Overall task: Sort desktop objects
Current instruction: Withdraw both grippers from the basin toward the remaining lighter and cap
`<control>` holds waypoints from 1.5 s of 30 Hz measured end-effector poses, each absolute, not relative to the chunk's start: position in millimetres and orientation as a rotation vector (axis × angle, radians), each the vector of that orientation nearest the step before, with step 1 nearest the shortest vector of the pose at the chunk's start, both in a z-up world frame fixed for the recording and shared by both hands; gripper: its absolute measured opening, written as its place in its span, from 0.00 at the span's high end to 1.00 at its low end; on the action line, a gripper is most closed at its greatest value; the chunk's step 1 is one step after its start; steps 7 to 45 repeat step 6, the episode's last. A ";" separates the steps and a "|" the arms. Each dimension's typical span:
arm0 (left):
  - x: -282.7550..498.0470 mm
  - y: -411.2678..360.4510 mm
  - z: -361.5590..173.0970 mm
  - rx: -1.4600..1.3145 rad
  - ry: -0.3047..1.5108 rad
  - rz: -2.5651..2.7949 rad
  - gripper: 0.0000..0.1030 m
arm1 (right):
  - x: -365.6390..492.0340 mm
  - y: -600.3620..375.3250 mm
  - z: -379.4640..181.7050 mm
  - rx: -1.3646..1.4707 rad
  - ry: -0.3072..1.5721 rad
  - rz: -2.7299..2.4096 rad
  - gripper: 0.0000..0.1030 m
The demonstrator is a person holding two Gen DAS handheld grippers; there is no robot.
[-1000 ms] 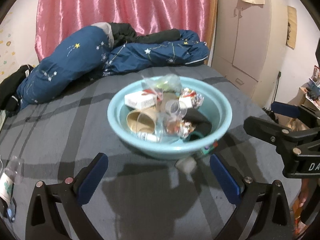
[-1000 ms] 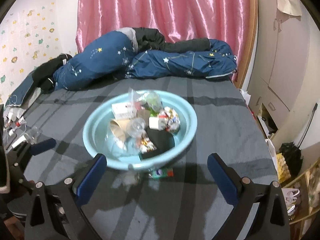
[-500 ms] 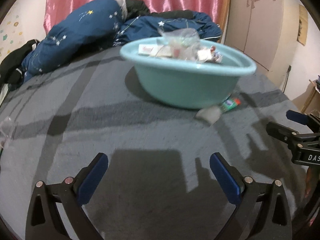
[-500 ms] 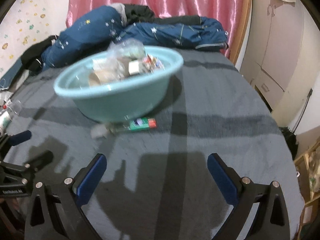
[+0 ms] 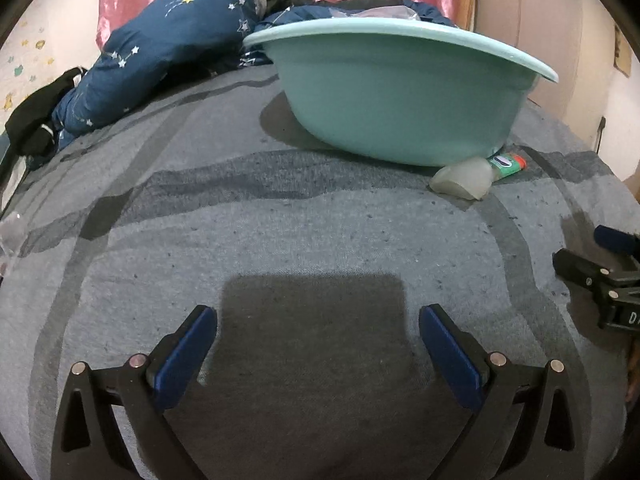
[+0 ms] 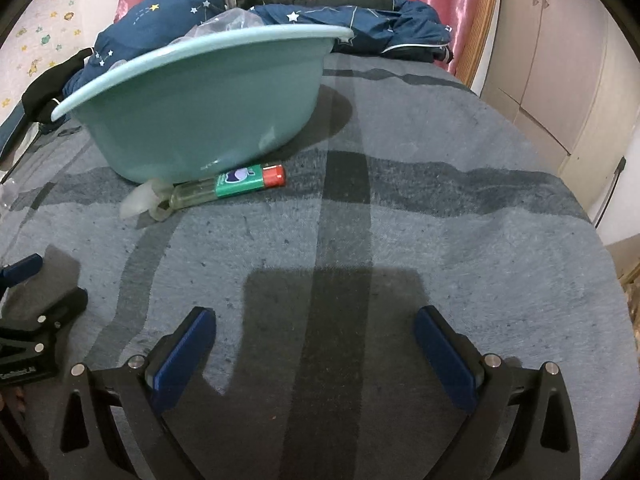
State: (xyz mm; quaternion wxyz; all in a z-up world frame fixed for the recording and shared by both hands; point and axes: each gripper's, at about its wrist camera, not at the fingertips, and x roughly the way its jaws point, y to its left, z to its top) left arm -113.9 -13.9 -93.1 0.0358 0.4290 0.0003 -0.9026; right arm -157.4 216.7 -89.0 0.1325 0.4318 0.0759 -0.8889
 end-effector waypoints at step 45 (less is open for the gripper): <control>-113.2 -18.8 -92.9 1.313 0.054 -2.783 0.00 | -158.0 217.0 -90.5 1.246 0.216 -2.581 0.00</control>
